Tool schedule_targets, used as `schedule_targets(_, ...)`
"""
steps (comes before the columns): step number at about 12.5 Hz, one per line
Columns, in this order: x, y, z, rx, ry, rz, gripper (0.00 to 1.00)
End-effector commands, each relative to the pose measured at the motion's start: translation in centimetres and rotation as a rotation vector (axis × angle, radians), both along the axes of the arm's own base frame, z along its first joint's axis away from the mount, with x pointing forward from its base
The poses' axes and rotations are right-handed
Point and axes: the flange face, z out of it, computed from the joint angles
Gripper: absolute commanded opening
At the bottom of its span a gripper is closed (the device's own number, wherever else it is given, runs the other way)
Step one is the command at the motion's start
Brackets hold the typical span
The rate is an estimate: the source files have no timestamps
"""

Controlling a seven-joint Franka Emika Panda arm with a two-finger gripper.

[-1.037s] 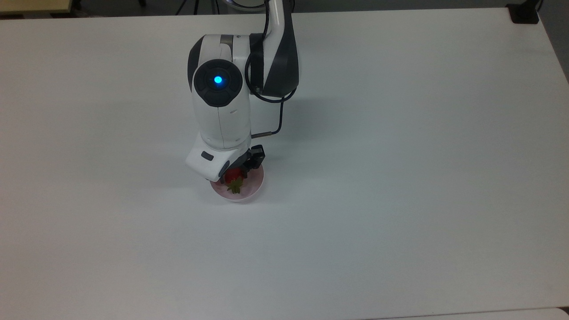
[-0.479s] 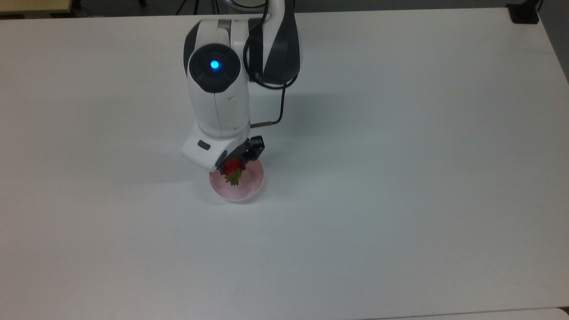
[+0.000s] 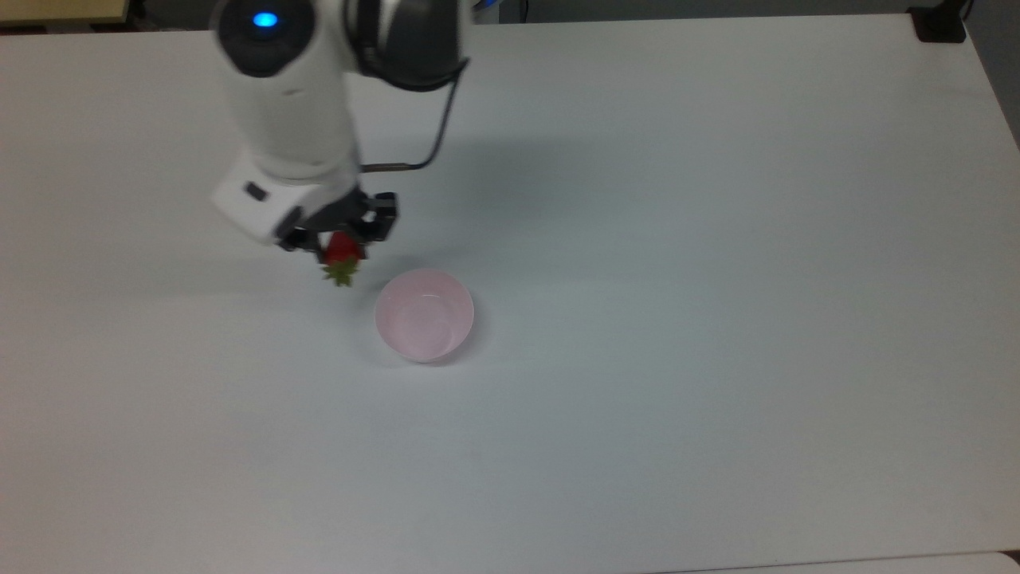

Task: Pick up strawberry from bowl
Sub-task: 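Lift the held strawberry up and away from the bowl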

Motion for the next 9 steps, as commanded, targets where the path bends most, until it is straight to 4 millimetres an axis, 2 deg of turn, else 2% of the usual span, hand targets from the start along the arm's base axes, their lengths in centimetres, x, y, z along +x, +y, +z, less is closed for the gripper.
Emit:
schedule_targets(1, -1.2, -5.2, -1.0, 0.003, 0.024, 0.019, 0.25)
schedule_targets(5, -0.7, -9.0, -6.3, -0.065, 0.003, -0.003, 0.26)
schedule_targets(6, -0.8, -9.4, -6.7, -0.066, 0.006, -0.008, 0.26)
schedule_targets(7, -0.7, -9.5, -6.7, -0.068, -0.002, -0.005, 0.3)
schedule_targets(8, -0.6, -10.2, -6.8, -0.072, -0.024, -0.007, 0.37)
schedule_targets(9, -0.5, -10.4, -7.7, -0.072, -0.024, -0.008, 0.47)
